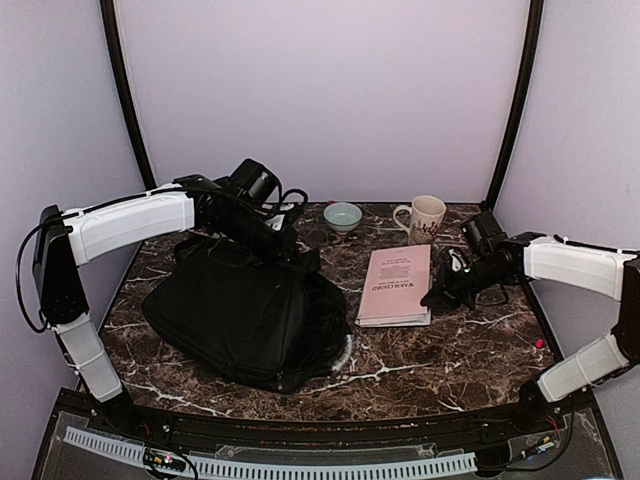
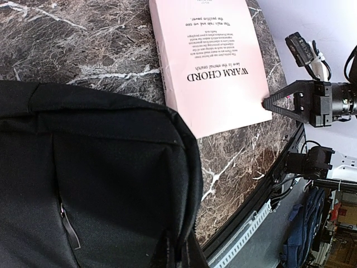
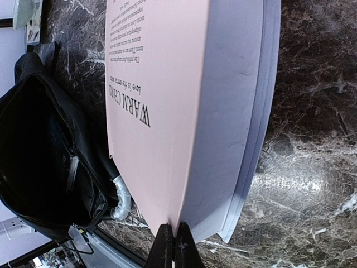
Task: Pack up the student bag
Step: Pick up the book from the center of the board, then place the book in the largest pocket of the bag.
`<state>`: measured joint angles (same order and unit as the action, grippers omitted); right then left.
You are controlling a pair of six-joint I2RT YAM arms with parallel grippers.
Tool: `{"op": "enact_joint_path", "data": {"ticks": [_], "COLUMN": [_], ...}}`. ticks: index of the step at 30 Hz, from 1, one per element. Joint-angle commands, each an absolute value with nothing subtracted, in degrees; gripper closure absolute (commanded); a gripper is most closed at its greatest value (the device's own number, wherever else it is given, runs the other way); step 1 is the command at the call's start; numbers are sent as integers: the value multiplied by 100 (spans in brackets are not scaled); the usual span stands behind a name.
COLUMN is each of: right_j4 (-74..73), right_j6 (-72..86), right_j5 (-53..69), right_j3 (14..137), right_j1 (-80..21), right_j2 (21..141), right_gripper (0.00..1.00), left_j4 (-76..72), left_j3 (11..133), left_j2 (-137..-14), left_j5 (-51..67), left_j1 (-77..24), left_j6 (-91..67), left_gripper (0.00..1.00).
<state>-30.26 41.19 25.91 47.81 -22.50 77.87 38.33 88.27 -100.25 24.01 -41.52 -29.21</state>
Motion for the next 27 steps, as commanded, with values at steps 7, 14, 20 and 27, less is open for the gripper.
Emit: {"op": "enact_joint_path", "data": {"ticks": [7, 14, 20, 27], "right_j4": [-3137, -3295, -3426, -3418], "right_j6": [4018, 3974, 3920, 3867], "right_j5": [3095, 3476, 3627, 3974], "right_j3": [5001, 5301, 5510, 5456], "right_j1": [-2269, -2270, -2272, -2280], "right_j2": [7256, 7026, 6892, 6632], "right_gripper": [100, 100, 100, 100], "left_j4": [3948, 4052, 4098, 4164], "left_j3": [8961, 8930, 8912, 9035], "left_j2": [-9874, -9784, -9682, -9683], "left_j5": [2303, 2220, 2197, 2174], "left_j1": [-4102, -4106, -4096, -4100], "left_j6": [-2909, -2849, -2830, -2753], "left_gripper": [100, 100, 100, 100]}}
